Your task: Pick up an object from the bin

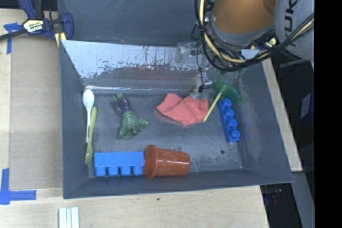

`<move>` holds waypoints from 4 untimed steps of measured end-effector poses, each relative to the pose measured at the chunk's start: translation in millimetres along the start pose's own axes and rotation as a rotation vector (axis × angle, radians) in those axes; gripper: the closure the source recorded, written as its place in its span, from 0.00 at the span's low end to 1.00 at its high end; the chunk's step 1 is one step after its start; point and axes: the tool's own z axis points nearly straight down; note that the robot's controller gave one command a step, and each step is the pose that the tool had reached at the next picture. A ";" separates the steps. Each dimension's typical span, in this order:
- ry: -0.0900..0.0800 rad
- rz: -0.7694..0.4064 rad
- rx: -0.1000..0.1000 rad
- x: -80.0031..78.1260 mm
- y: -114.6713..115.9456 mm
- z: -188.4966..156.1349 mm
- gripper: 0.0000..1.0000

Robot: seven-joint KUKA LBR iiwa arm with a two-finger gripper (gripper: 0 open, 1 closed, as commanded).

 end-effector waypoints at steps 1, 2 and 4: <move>-0.007 0.222 0.000 20.4 29.8 67.6 0.00; -0.010 0.150 0.001 36.4 22.0 109.4 0.00; -0.012 0.205 0.000 21.9 -6.9 159.9 0.00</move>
Offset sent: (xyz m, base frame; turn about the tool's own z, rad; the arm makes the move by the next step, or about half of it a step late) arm -0.0507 -0.0040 -0.1402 -0.0489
